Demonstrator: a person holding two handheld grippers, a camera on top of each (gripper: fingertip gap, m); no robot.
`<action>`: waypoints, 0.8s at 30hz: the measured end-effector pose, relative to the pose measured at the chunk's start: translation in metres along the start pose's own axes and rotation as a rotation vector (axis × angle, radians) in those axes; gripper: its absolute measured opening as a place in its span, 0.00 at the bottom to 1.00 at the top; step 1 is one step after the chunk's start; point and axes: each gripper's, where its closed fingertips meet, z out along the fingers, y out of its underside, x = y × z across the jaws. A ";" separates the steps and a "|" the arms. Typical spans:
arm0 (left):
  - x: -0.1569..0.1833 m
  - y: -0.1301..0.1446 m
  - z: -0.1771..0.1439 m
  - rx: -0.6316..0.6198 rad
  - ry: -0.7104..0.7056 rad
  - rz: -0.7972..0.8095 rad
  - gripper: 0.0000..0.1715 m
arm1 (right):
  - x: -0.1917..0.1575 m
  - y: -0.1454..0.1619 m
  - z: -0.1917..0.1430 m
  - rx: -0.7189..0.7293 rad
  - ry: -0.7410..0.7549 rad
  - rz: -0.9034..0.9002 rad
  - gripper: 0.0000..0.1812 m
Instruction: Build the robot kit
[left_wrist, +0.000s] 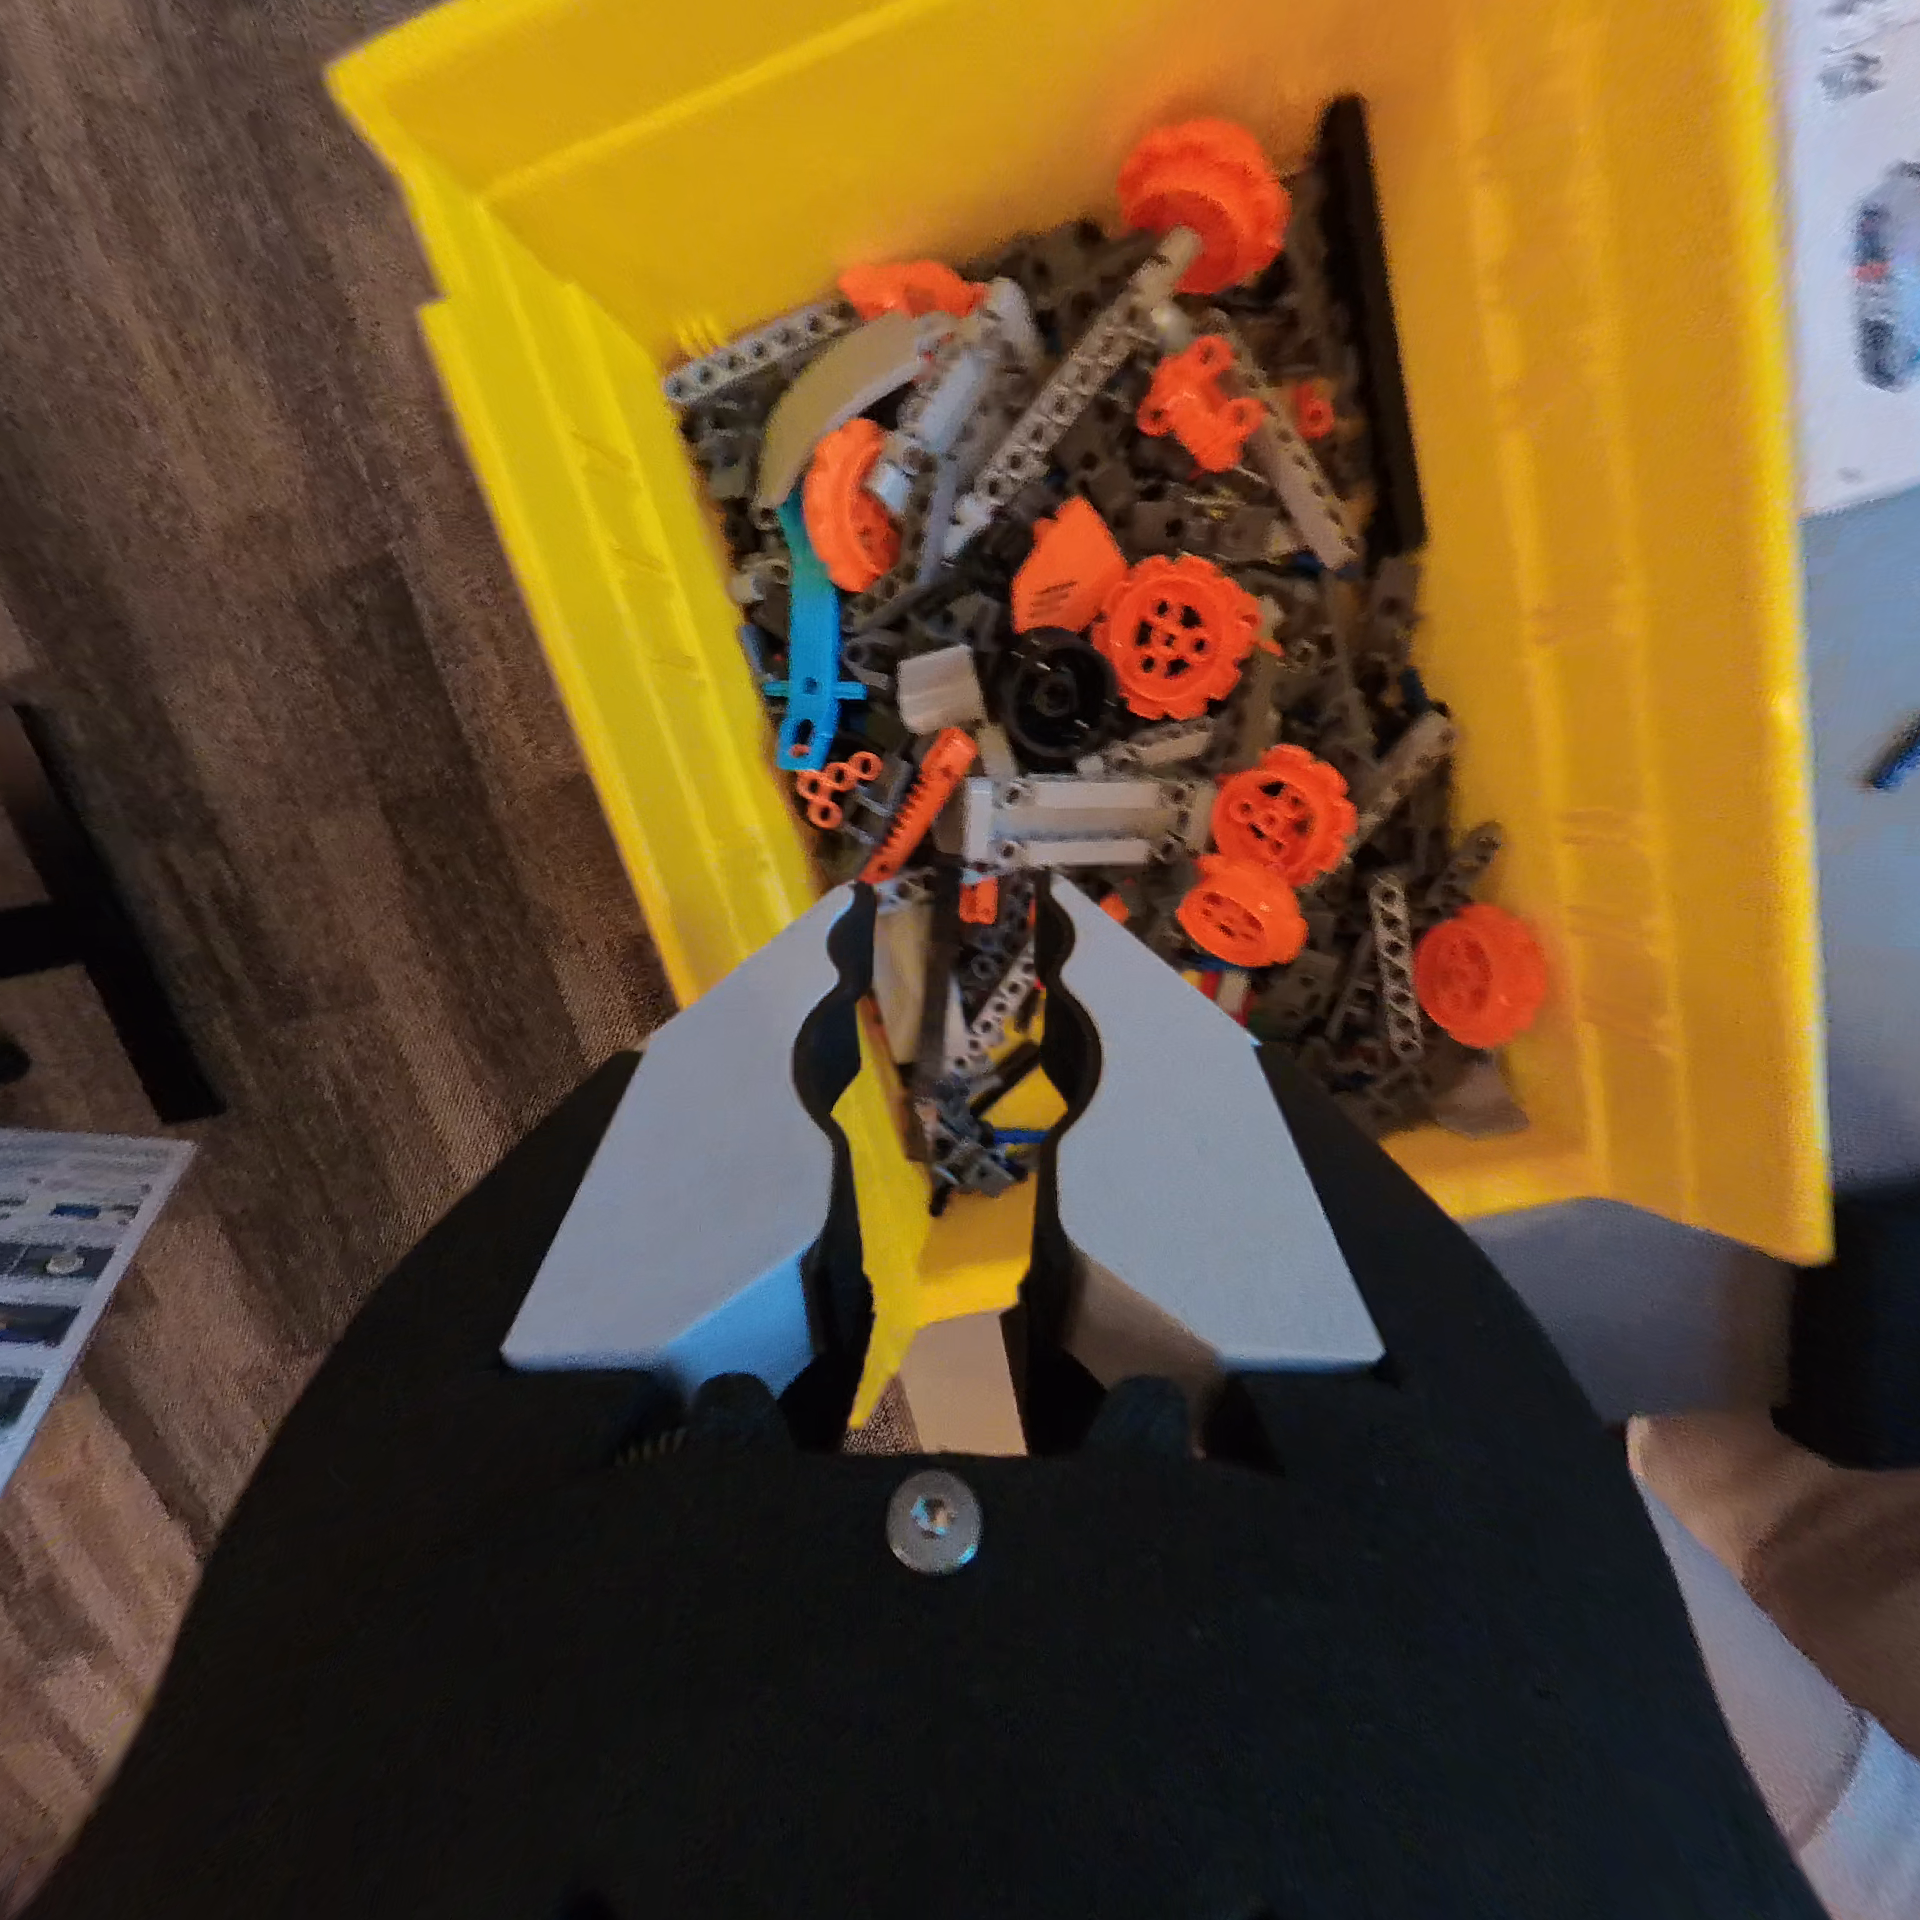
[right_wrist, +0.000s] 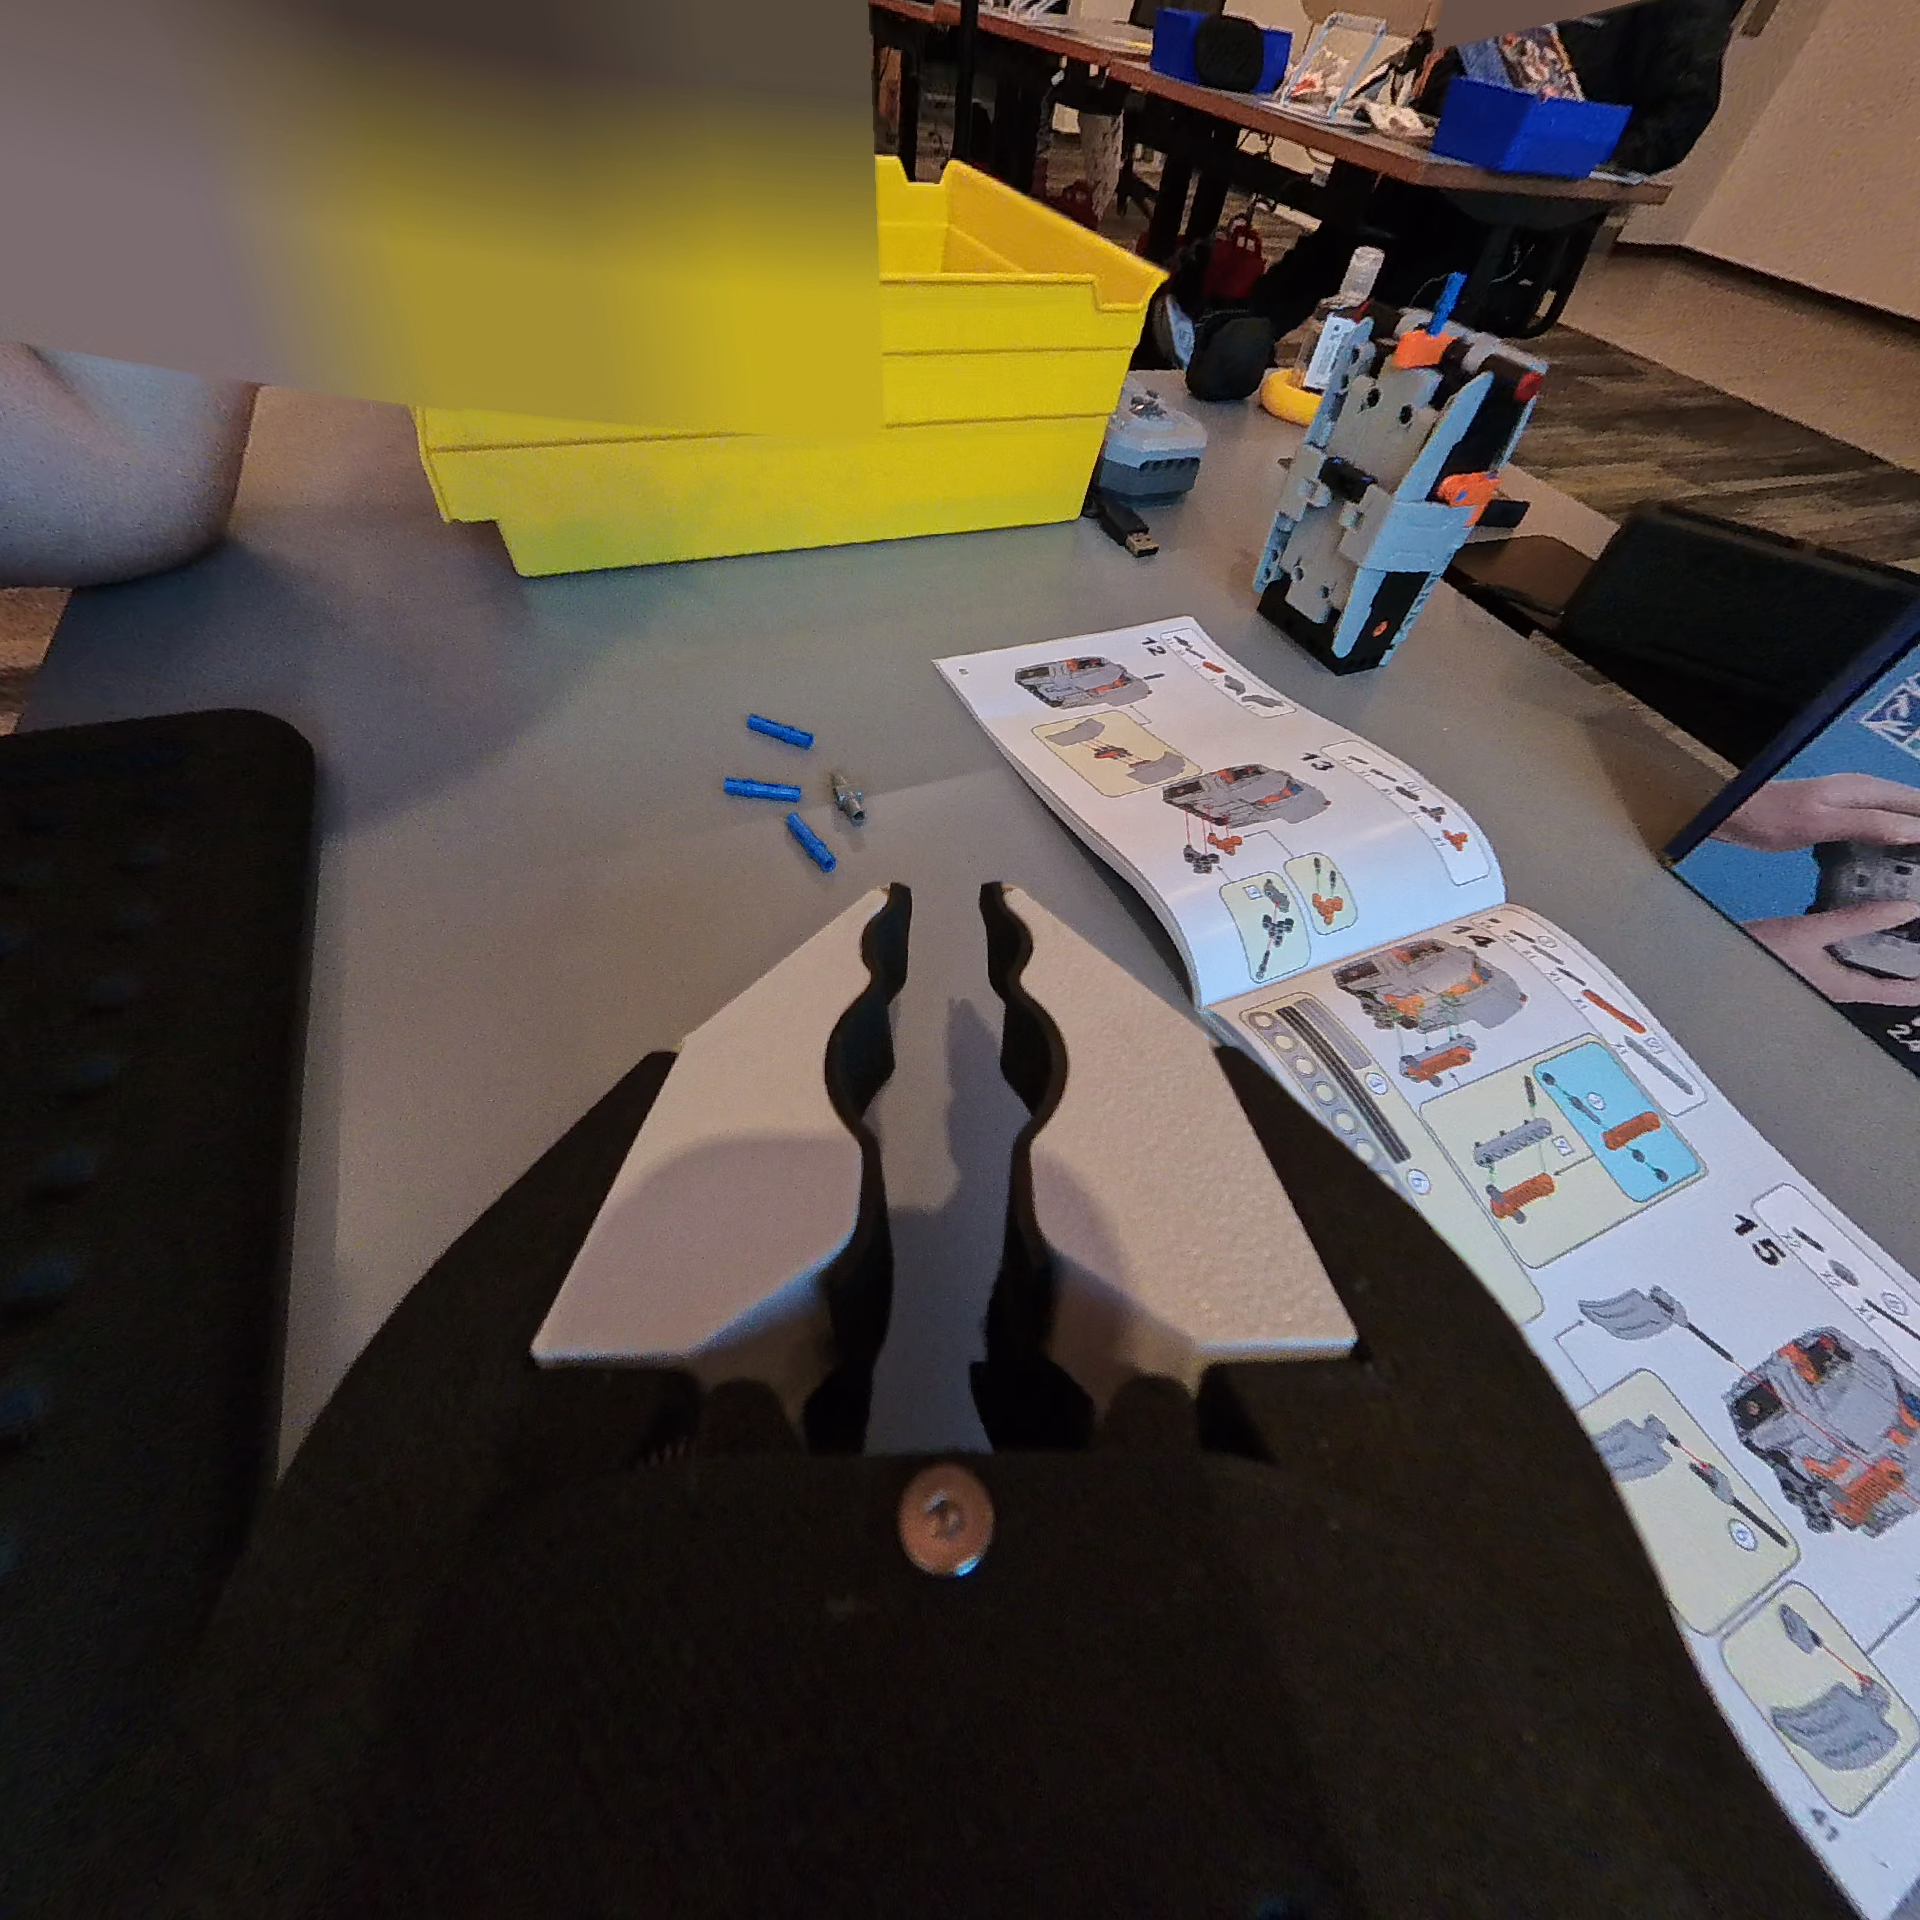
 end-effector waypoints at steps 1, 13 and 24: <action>-0.007 -0.004 0.005 -0.001 -0.014 -0.019 0.16 | -0.001 0.001 0.001 -0.006 -0.004 -0.002 0.07; 0.013 -0.001 0.055 -0.189 0.134 0.054 0.16 | -0.005 0.008 0.003 -0.045 -0.021 -0.038 0.07; 0.038 0.037 0.052 -0.408 0.144 0.145 0.15 | -0.013 0.012 0.005 -0.096 -0.021 -0.139 0.07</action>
